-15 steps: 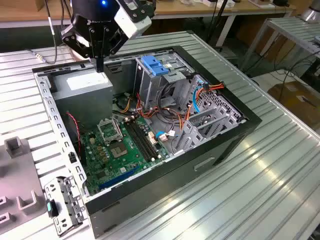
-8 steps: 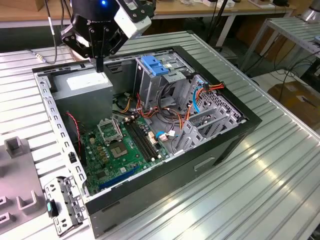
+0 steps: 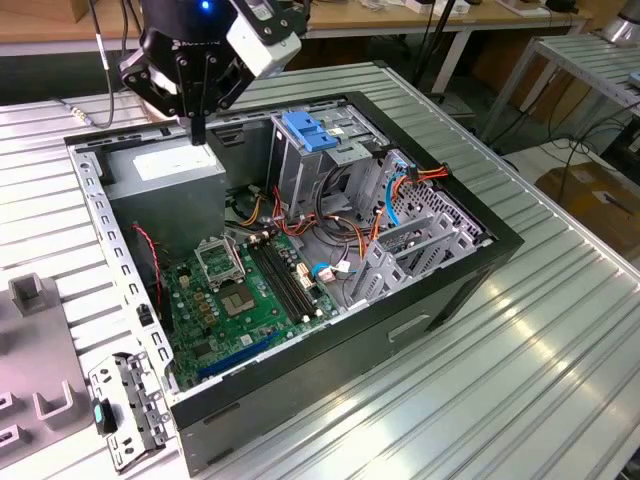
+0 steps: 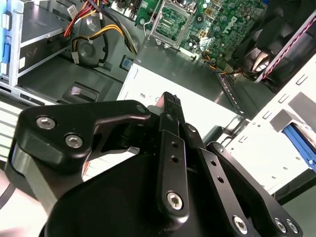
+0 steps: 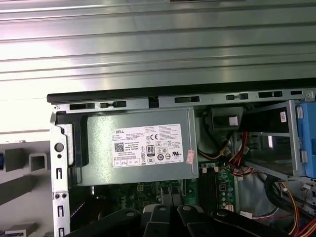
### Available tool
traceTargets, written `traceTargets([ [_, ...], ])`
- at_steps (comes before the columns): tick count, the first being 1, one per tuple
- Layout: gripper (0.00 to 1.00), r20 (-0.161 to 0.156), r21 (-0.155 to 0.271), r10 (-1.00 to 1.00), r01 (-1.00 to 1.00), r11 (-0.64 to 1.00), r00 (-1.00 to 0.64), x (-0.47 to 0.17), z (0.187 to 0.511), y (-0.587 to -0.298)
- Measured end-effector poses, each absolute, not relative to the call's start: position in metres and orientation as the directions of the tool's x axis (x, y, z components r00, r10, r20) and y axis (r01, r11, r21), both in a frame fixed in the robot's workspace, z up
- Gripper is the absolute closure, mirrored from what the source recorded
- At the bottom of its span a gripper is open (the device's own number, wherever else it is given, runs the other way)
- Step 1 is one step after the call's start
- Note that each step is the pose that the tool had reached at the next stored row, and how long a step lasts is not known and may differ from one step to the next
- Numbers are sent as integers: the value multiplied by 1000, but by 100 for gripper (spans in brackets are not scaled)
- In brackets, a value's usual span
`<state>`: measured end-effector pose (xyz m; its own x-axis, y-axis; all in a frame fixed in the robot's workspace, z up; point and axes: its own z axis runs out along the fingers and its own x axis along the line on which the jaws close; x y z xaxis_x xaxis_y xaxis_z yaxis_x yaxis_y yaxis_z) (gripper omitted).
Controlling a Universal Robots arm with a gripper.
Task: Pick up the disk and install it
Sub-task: 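Reach for the disk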
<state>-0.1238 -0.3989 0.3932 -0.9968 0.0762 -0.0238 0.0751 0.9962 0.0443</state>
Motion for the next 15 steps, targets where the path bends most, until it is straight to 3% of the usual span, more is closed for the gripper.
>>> traceTargets([
  [15,89,-22,44,76,75,996,-997,-127,393,-399],
])
